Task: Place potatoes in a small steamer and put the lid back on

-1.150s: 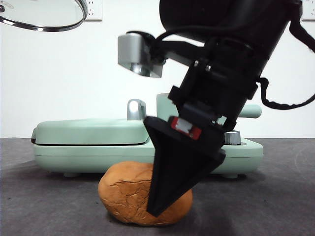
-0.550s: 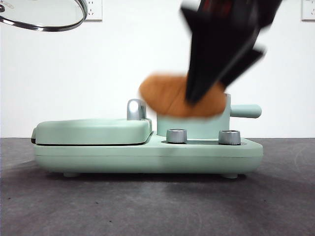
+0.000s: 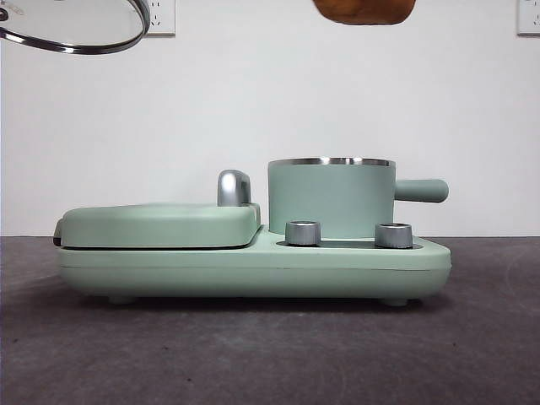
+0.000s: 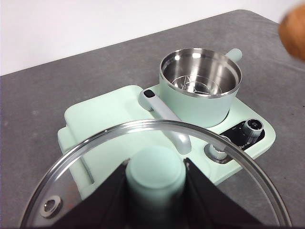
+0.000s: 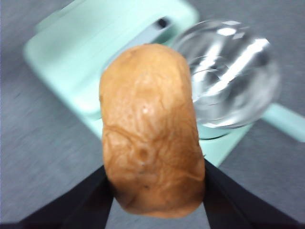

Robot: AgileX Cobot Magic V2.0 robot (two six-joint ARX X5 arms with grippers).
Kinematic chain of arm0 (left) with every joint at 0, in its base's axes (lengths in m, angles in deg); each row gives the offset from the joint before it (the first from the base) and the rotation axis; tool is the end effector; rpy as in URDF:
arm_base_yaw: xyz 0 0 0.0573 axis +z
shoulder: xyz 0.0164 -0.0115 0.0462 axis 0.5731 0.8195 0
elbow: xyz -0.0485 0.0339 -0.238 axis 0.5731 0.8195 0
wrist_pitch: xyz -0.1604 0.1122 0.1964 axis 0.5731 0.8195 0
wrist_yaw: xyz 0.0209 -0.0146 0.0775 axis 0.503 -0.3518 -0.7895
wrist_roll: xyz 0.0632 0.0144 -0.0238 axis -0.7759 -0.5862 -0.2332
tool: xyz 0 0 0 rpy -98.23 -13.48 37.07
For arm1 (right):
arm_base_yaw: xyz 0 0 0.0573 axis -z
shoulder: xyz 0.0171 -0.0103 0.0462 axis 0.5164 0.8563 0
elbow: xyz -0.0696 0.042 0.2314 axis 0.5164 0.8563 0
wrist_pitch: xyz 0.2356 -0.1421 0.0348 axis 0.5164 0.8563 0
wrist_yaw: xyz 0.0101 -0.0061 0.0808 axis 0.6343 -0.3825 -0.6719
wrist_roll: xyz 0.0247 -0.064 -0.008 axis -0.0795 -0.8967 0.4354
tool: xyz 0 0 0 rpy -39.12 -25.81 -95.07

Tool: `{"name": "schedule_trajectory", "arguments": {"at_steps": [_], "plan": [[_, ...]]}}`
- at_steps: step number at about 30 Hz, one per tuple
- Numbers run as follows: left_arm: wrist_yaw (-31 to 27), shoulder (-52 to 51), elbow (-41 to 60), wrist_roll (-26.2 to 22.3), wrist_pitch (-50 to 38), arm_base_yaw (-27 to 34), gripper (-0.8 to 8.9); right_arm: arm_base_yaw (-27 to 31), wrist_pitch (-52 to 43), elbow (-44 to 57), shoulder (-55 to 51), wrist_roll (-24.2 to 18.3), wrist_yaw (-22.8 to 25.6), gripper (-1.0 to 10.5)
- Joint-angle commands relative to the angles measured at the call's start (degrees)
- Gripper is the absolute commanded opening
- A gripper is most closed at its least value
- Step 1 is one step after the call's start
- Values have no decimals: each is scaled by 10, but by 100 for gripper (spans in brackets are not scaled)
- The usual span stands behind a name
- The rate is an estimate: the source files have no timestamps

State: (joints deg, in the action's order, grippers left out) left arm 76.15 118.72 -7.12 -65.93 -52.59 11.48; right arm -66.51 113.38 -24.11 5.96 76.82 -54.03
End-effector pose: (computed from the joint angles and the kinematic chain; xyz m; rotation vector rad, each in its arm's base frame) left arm 0.1854 -0.0889 0.3365 0.1063 0.3541 -0.5624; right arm 0.2402 0.1708 0.3727 -0.3199 0.7814 0.6114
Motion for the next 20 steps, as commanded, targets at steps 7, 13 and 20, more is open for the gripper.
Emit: {"name": "schedule_trajectory", "arguments": {"at_steps": [7, 13, 20], "plan": [[-1, 0, -9, -6, -16, -2, 10, 77, 15, -147, 129, -11, -22, 215], [-1, 0, -9, -6, -15, -2, 10, 97, 15, -200, 208, -11, -38, 215], [-1, 0, -9, -6, -15, -2, 10, 98, -12, -208, 275, -25, -45, 215]]}}
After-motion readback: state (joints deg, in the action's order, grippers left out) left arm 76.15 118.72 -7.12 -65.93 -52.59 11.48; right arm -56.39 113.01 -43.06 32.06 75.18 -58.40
